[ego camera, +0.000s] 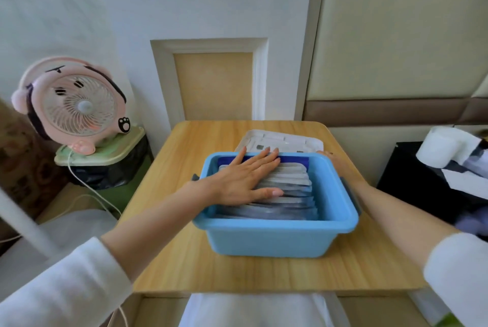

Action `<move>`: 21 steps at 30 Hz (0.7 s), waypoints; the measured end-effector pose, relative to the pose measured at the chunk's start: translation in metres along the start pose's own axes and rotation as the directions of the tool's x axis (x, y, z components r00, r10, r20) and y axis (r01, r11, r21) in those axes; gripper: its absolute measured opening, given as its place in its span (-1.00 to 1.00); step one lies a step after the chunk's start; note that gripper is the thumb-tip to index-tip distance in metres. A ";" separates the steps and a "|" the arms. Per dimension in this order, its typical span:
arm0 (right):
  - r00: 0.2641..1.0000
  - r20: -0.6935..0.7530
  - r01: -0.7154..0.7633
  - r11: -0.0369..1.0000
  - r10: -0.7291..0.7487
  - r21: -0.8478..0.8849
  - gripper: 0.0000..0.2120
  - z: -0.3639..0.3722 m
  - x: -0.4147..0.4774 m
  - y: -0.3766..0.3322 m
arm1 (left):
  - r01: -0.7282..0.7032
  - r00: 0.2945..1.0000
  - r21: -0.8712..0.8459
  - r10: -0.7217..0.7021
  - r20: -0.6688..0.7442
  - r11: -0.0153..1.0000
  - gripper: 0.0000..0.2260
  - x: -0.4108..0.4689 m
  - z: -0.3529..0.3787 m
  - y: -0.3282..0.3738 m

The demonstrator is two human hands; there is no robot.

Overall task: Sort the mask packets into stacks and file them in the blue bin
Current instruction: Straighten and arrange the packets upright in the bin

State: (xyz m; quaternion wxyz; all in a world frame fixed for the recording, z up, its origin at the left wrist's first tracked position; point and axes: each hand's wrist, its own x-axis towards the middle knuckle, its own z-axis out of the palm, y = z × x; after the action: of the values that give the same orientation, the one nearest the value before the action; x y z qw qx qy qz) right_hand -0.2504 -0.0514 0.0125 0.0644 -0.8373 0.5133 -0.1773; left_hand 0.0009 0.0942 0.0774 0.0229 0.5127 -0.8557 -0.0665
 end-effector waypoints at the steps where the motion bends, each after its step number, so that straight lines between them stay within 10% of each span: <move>1: 0.997 -0.066 0.022 0.998 -0.025 -0.051 -0.85 -0.016 -0.006 -0.019 | 0.008 0.999 -0.118 -0.012 -0.035 0.993 -0.29 -0.004 -0.003 0.002; 5: 0.875 -0.460 -0.044 0.971 0.151 0.235 -0.81 -0.071 0.003 -0.033 | -0.004 0.868 -0.595 -0.293 -0.401 0.804 -0.43 -0.022 -0.025 0.005; 10: 0.853 -0.411 0.207 0.515 0.321 0.832 -0.84 -0.164 -0.007 -0.053 | -0.057 0.525 -0.751 -0.620 -0.583 0.658 -0.48 -0.029 -0.046 -0.011; 15: 0.938 0.232 -0.330 0.451 0.258 0.830 -0.83 -0.143 -0.024 -0.058 | -0.074 0.753 -0.996 -0.653 -0.082 0.039 -0.49 -0.040 -0.053 -0.019; 21: 0.943 0.124 -0.309 0.668 0.310 0.677 -0.38 -0.078 -0.037 -0.057 | 0.383 0.551 -0.743 -0.782 -0.292 0.548 -0.75 -0.049 -0.016 0.001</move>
State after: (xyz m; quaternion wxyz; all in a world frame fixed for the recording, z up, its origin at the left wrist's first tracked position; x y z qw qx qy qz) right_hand -0.2460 0.0132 0.0926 0.3985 -0.6537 0.5450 -0.3419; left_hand 0.0246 0.1366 0.0946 0.4267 0.7382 -0.4931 -0.1726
